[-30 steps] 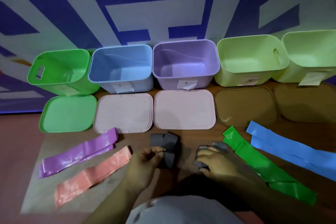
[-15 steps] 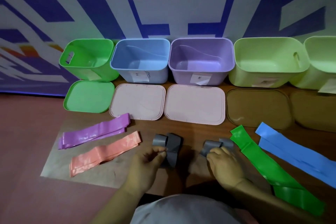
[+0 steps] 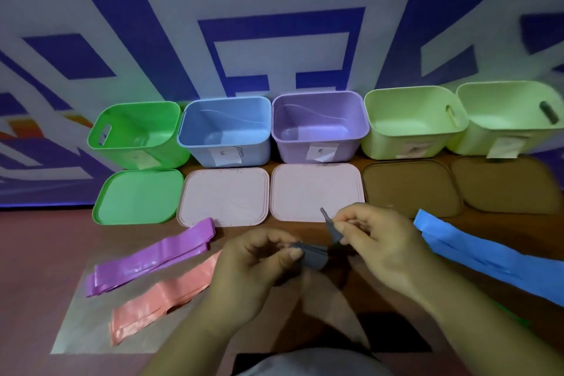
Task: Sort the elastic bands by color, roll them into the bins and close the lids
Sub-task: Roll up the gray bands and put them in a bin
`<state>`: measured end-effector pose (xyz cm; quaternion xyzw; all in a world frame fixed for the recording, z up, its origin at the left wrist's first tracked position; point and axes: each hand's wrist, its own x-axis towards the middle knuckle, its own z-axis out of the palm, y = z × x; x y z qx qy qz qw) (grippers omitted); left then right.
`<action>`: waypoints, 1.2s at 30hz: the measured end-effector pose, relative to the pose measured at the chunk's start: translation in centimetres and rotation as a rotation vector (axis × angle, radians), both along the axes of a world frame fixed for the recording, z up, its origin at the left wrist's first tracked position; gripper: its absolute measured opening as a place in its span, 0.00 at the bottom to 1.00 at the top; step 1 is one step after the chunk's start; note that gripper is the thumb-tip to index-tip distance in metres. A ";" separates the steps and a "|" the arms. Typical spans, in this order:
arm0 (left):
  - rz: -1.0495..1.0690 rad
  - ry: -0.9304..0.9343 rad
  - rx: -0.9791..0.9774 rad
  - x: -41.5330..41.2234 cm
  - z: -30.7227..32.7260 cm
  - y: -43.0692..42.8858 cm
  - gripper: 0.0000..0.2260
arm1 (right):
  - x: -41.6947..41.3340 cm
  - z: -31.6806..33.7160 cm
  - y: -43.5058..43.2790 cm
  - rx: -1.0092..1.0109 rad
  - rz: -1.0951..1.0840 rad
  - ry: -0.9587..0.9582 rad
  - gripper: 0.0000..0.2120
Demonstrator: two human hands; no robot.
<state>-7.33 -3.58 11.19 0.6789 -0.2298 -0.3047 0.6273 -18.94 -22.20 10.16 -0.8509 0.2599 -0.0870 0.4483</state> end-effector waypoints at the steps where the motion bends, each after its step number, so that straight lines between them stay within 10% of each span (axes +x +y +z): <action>1: -0.019 -0.012 -0.032 0.5 0.8 0.1 0.02 | 0.2 1.4 0.5 0.057 -0.014 -0.048 0.06; 19: -0.023 -0.453 -0.241 8.0 6.7 5.5 0.08 | 5.7 12.0 9.3 0.325 -0.021 -0.270 0.08; 36: -0.038 -0.346 -0.339 10.6 7.2 7.0 0.06 | 8.9 12.9 11.3 0.353 0.025 -0.237 0.10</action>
